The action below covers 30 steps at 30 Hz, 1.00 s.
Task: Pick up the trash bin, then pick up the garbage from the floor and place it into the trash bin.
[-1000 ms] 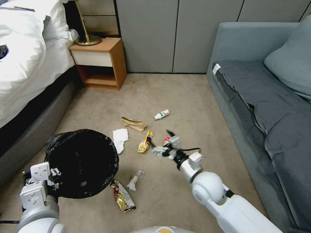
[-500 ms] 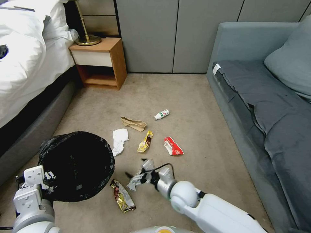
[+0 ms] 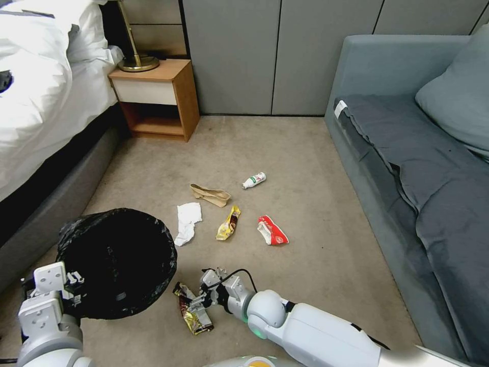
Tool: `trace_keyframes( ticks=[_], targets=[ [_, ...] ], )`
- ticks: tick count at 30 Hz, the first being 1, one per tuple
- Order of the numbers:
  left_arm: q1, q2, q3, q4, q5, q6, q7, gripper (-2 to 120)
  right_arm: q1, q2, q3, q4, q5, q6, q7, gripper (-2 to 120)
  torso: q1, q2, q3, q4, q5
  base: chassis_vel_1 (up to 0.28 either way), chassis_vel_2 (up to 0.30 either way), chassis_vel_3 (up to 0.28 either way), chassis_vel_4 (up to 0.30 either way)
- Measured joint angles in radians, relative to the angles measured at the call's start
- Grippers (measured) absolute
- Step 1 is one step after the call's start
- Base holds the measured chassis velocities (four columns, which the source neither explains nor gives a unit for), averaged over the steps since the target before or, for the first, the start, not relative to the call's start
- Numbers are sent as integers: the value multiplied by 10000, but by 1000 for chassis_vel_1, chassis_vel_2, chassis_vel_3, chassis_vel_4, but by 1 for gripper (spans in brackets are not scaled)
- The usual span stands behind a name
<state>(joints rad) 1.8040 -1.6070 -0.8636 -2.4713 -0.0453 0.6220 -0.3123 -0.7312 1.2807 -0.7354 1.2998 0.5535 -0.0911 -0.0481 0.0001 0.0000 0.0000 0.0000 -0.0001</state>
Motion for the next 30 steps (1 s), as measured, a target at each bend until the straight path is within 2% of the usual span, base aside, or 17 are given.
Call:
trace_keyframes(
  ticks=[12,30],
  targets=[
    [-84,-15,82,185,113,-11,0,1,202,486,-312,-1382,-58,208,-722,100,0,0,0,0,0,0,0,0,0],
    [-60,-11,159,228,266,-88,0,1,158,1289,-525,-3663,-528,1159,-1419,100,0,0,0,0,0,0,0,0,0]
  ],
)
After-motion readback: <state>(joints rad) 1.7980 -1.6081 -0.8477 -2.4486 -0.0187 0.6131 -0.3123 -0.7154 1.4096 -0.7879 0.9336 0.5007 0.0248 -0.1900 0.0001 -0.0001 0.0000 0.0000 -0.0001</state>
